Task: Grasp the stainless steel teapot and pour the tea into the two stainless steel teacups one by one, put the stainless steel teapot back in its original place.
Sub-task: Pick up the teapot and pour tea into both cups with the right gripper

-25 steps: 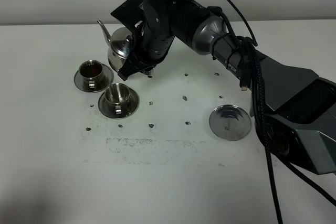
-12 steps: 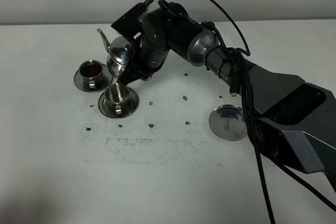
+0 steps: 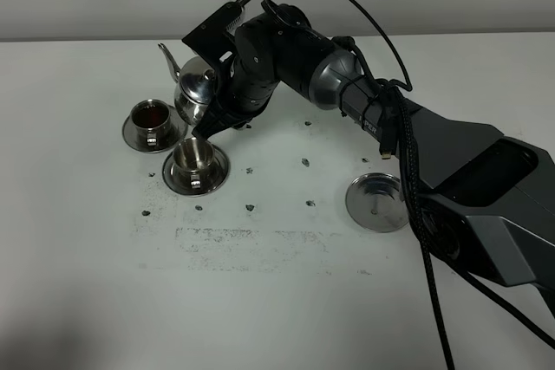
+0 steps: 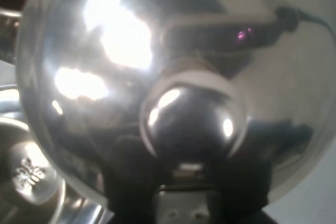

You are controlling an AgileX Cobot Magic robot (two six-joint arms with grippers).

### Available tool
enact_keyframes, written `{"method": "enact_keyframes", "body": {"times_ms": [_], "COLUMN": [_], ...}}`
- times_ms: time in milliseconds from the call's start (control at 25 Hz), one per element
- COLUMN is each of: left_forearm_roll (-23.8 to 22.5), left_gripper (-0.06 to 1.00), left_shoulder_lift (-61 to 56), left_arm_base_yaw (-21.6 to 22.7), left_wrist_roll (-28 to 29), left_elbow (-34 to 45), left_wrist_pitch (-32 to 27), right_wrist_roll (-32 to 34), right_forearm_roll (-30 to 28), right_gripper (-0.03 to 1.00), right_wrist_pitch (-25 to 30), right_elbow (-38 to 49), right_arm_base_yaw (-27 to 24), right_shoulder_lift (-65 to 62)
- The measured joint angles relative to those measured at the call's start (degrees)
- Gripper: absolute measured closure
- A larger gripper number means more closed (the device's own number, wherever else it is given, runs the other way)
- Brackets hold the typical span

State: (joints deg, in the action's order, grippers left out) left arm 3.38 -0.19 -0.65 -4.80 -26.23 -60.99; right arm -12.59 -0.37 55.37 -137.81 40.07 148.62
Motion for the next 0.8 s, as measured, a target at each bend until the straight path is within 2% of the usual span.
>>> {"method": "enact_keyframes", "body": {"times_ms": [800], "left_forearm_roll": [0.0], "left_gripper": [0.22], "left_shoulder_lift": [0.0], "left_arm_base_yaw": [0.0], "left_wrist_roll": [0.0], "left_elbow": [0.0], "left_wrist_pitch": [0.0], "right_wrist_roll": [-0.06], "right_forearm_roll": [-0.95], "right_gripper": [0.79], "right_wrist_pitch": [0.11], "right_elbow": [0.0], "right_arm_base_yaw": [0.0], "right_shoulder_lift": [1.03]}}
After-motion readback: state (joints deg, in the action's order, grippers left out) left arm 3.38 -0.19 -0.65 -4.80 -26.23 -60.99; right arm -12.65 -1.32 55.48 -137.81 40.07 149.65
